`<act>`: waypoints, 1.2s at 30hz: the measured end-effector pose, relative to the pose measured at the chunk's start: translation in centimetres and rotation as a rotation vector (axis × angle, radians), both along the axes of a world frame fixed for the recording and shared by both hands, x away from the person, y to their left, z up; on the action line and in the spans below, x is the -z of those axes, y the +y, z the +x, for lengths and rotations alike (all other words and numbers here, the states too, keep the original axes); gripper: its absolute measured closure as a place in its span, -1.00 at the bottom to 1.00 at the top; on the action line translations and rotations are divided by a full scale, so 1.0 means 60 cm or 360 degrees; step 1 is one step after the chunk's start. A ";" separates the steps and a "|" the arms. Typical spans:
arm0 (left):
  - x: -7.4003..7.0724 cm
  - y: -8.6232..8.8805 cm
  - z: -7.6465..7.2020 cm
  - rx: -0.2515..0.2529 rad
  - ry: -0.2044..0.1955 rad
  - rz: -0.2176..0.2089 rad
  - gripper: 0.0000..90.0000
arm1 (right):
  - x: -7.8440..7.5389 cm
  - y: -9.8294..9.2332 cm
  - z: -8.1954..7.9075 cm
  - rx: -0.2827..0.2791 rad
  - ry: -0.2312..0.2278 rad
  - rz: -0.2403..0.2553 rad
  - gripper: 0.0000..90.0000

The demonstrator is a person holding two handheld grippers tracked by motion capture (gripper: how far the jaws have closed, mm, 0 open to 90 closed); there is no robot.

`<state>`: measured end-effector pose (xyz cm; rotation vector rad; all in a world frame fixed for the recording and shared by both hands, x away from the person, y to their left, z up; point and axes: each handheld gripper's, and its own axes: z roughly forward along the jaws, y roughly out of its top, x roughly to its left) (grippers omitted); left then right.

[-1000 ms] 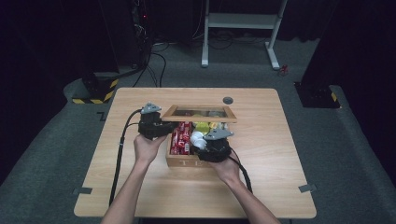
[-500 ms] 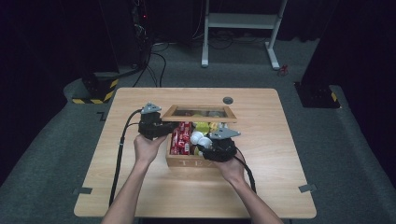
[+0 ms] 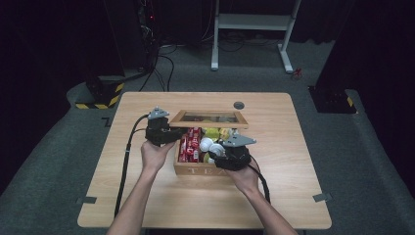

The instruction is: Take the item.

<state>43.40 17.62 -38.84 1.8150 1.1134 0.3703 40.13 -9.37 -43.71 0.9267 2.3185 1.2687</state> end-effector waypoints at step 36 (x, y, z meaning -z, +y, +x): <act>-0.001 0.001 -0.002 0.0002 -0.0013 -0.0005 0.33 | -0.027 -0.107 -0.005 0.0192 -0.0027 0.0090 -0.04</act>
